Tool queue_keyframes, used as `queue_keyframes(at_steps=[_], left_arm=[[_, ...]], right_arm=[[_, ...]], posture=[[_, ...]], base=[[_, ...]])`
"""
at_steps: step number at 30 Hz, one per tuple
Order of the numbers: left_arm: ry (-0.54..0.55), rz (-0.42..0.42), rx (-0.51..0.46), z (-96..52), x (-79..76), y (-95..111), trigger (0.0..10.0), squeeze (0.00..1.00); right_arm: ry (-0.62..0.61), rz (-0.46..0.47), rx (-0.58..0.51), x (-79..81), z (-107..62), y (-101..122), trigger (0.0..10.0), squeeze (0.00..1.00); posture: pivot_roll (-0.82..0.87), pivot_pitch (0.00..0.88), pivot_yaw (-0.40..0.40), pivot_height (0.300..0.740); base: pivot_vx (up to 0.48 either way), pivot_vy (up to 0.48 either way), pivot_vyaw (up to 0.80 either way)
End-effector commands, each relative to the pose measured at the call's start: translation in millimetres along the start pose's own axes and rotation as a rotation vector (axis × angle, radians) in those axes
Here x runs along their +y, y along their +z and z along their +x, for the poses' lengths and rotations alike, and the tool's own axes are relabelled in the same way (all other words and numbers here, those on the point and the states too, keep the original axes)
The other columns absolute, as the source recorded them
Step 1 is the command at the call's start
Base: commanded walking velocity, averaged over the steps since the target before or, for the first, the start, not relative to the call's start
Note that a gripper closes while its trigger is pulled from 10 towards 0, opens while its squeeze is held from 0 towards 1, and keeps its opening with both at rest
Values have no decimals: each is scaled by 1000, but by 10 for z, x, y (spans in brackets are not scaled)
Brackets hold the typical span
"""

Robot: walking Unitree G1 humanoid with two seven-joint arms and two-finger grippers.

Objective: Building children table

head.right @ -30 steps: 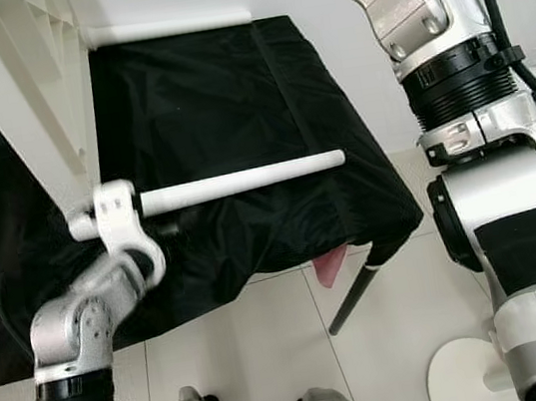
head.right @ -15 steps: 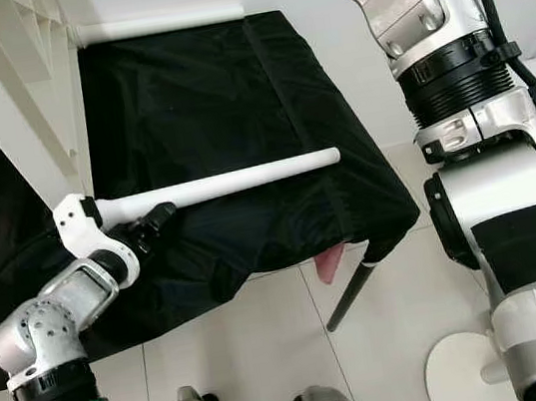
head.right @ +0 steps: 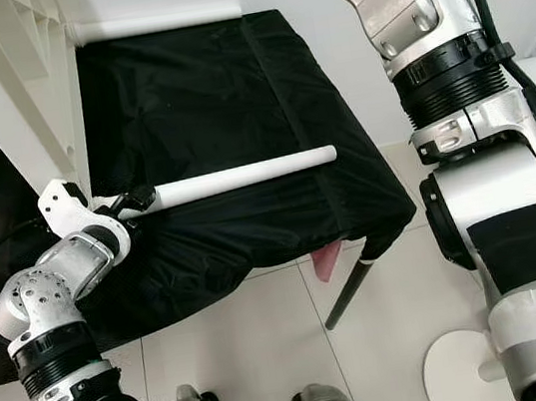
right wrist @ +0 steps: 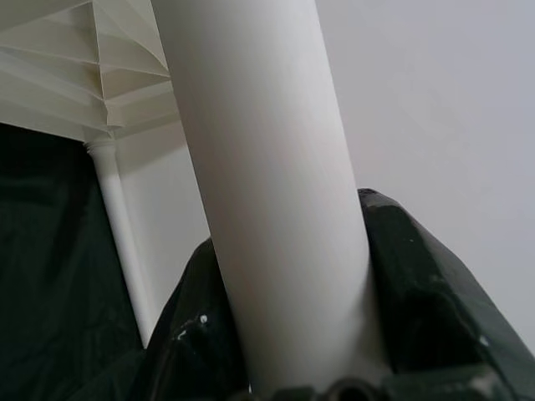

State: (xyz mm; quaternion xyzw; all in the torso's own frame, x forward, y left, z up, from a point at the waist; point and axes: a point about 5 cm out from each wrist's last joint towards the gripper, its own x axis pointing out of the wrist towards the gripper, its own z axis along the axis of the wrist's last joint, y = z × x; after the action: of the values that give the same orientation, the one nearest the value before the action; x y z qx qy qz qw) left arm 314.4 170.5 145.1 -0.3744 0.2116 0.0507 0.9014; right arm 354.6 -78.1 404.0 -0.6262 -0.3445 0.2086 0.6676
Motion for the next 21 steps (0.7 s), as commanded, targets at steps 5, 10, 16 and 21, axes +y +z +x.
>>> queue_keyframes(at_steps=[5, 10, 16, 21], left_arm=[[62, -166, -160, 66, -157, 274, 10000, 0], [101, -302, -190, 109, -193, 289, 10000, 0], [68, -451, -286, 122, -309, 390, 10000, 0], [11, -482, -295, 125, -456, 432, 10000, 0]], right_arm=[[-117, 59, -27, -185, -26, 27, 10000, 0], [-123, 65, -30, -200, -20, 36, 10000, 0], [-121, 60, -27, -221, -10, 26, 10000, 0], [-151, 93, -36, -274, -10, 34, 0, 0]], posture=[[-77, 54, 19, 740], [-83, 54, 14, 740], [-88, 54, 6, 740], [-89, 53, 6, 740]], base=[[0, 0, 0], [0, 0, 0], [0, 0, 0], [0, 0, 0]])
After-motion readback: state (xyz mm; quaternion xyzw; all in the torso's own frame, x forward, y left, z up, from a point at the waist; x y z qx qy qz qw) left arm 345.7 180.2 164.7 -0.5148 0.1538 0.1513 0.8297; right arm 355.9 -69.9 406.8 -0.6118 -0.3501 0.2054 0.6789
